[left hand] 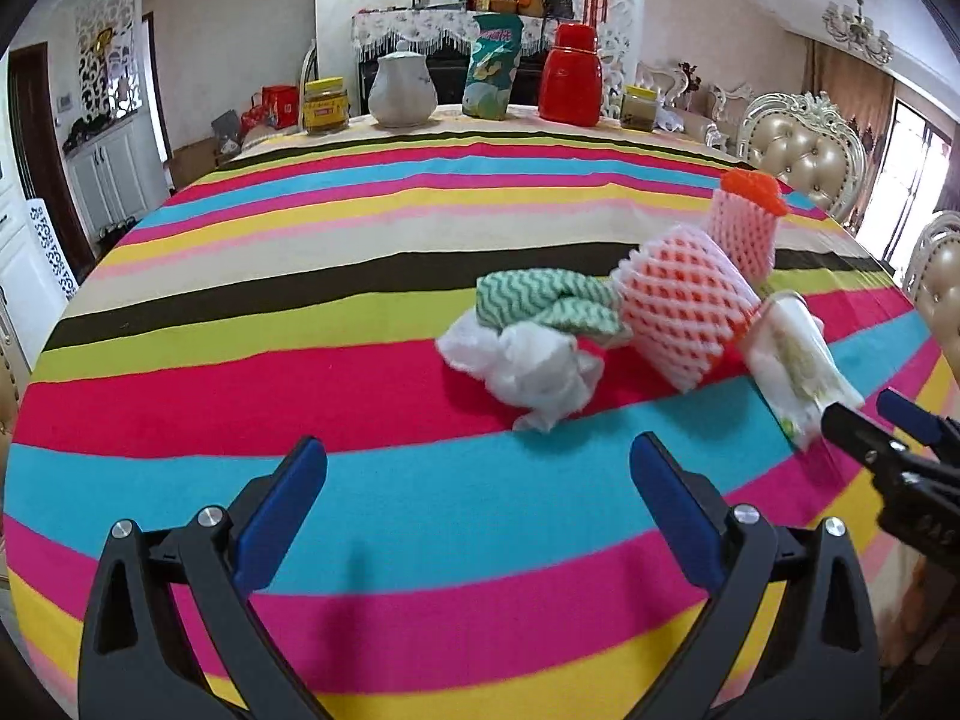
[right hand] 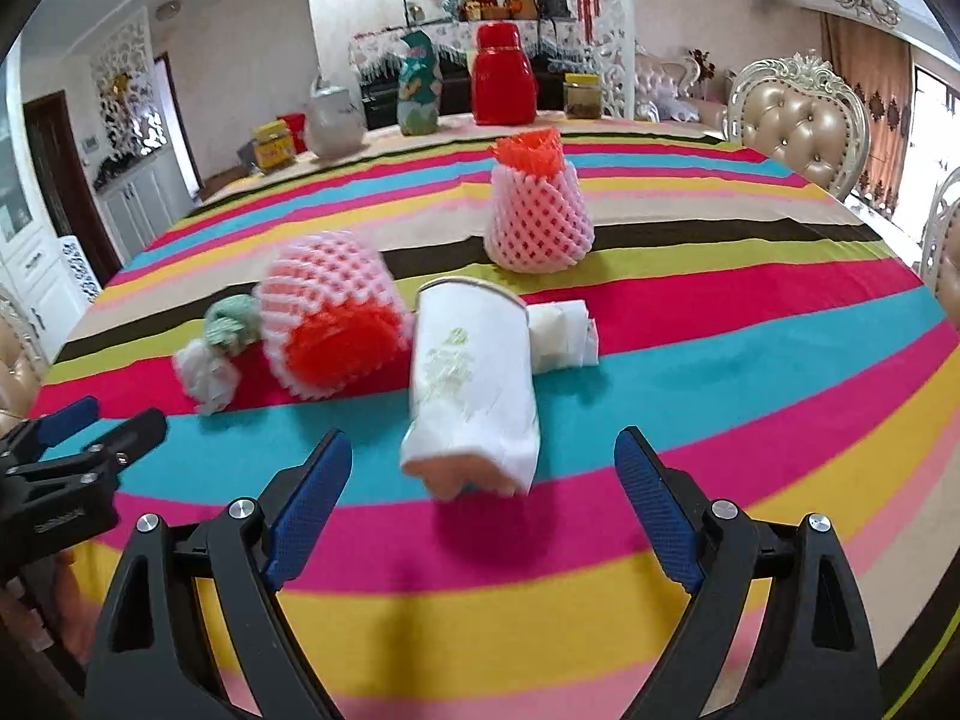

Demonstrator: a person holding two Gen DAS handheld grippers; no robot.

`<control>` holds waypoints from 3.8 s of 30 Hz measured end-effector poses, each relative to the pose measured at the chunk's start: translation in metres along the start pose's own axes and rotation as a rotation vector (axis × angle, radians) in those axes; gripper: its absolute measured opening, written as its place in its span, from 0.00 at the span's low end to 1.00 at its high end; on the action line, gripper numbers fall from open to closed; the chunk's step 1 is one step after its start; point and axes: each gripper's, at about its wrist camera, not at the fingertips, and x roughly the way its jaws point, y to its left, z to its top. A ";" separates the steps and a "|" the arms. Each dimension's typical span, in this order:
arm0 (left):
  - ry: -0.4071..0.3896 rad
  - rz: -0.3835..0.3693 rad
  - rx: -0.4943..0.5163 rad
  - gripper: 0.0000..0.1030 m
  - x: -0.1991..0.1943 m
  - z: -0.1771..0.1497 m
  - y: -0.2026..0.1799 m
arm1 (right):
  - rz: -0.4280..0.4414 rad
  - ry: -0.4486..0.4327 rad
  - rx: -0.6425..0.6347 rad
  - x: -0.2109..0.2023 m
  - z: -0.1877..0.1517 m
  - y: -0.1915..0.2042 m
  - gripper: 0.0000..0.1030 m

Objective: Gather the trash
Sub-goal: 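Move both tools back over the table toward the remaining trash, then grasp the white paper cup with the right tool while the left tool grasps the plastic bag, then carry the paper cup and plastic bag to the pink bin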

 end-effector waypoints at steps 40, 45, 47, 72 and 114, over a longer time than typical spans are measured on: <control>-0.189 -0.072 -0.006 0.27 0.000 0.021 -0.010 | 0.038 -0.024 -0.024 0.012 0.012 0.004 0.47; -0.208 -0.069 -0.018 0.27 -0.004 0.021 -0.005 | 0.010 -0.026 -0.022 0.012 0.011 0.004 0.47; -0.218 -0.068 -0.019 0.27 -0.005 0.021 -0.004 | 0.004 -0.026 -0.027 0.013 0.011 0.005 0.47; -0.177 -0.124 0.130 0.28 -0.066 -0.042 -0.044 | 0.023 -0.097 -0.025 -0.069 -0.031 -0.001 0.47; -0.299 -0.327 0.282 0.29 -0.176 -0.130 -0.144 | -0.061 -0.235 0.019 -0.211 -0.146 -0.080 0.47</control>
